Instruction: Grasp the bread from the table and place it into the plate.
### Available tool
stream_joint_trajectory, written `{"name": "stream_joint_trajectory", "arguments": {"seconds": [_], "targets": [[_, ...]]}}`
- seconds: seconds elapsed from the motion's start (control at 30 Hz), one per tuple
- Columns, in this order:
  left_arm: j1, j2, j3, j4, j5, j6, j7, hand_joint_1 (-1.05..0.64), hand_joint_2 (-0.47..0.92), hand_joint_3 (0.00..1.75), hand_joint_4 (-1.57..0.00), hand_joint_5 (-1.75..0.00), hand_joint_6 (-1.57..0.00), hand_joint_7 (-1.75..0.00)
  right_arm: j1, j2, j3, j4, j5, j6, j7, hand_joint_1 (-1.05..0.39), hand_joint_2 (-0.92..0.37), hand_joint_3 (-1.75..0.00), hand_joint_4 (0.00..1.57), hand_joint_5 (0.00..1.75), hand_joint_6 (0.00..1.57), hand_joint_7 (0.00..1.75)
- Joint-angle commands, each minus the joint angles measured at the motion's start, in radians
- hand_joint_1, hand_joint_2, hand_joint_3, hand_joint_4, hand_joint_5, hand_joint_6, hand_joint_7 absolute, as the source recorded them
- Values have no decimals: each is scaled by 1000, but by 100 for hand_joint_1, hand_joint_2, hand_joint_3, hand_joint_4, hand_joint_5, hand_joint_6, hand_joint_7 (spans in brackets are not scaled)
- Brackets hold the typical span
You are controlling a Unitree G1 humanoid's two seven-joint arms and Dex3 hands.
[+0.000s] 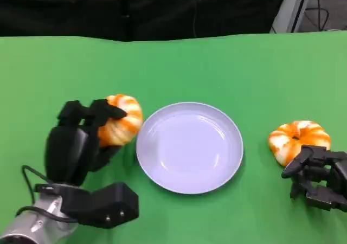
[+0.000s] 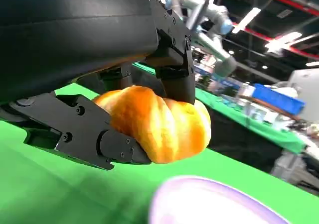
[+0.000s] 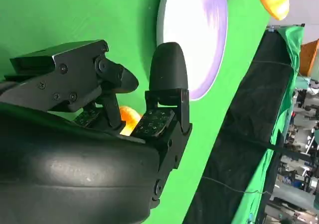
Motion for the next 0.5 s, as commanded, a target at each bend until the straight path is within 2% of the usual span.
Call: {"name": "stream_joint_trajectory", "arguments": {"seconds": [0.03, 0.5], "targets": [[7, -2, -10, -19, 9, -27, 9, -8, 92, 36, -49, -164, -58, -128, 10, -11, -5, -5, 17, -6, 6, 12, -76, -78, 88, 141, 92, 101], [-11, -87, -34, 15, -23, -92, -75, -8, 92, 36, -49, -162, -59, -128, 12, -13, -1, -5, 10, -20, -5, 14, -79, -70, 91, 135, 96, 96]]}}
